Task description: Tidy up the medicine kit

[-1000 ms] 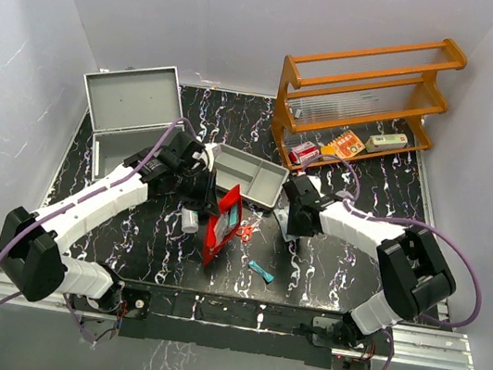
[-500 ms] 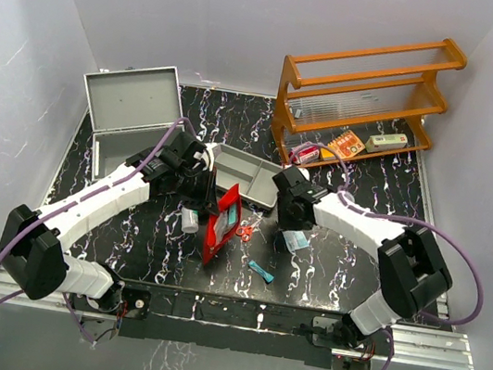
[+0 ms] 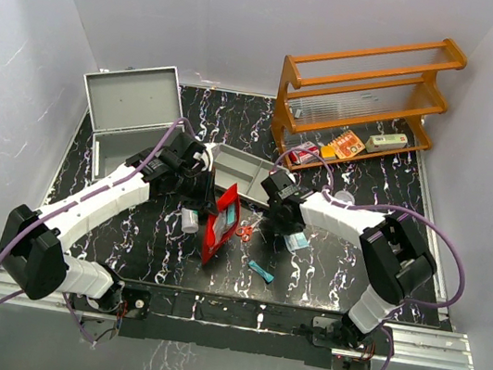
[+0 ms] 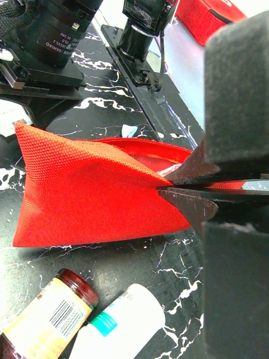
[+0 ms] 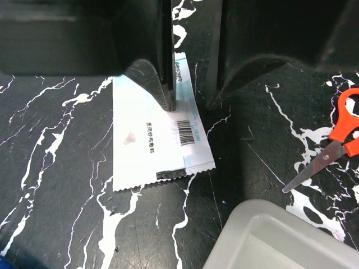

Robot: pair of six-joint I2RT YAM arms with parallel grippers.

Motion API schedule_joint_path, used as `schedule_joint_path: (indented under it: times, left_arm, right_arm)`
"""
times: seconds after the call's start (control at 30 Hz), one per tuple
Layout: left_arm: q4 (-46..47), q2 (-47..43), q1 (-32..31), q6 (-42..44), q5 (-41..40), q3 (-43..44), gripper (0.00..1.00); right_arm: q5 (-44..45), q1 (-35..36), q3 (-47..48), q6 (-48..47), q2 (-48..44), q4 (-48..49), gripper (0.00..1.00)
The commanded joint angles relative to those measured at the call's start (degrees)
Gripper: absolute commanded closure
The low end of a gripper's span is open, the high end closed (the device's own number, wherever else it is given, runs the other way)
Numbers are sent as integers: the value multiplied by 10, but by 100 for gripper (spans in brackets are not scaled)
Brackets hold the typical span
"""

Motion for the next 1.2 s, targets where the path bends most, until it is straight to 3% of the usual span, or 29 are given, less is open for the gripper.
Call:
schedule_joint_path:
  times: [0.0, 0.2, 0.53, 0.8, 1.17]
  left_arm:
    - [-6, -22, 5, -2, 5, -6, 100]
    - [-3, -19, 5, -2, 7, -6, 100]
    - [17, -24, 5, -16, 9, -14, 100]
    - [61, -24, 5, -55, 38, -26, 100]
    - [143, -15, 5, -113, 82, -60, 100]
  right_arm:
    - [14, -2, -8, -1, 9, 38, 77]
    - [6, -11, -15, 13, 28, 47, 100]
    - [-14, -12, -31, 90, -90, 89, 100]
    - [-78, -11, -88, 192, -230, 171, 100]
    - [-168, -10, -87, 298, -321, 223, 100]
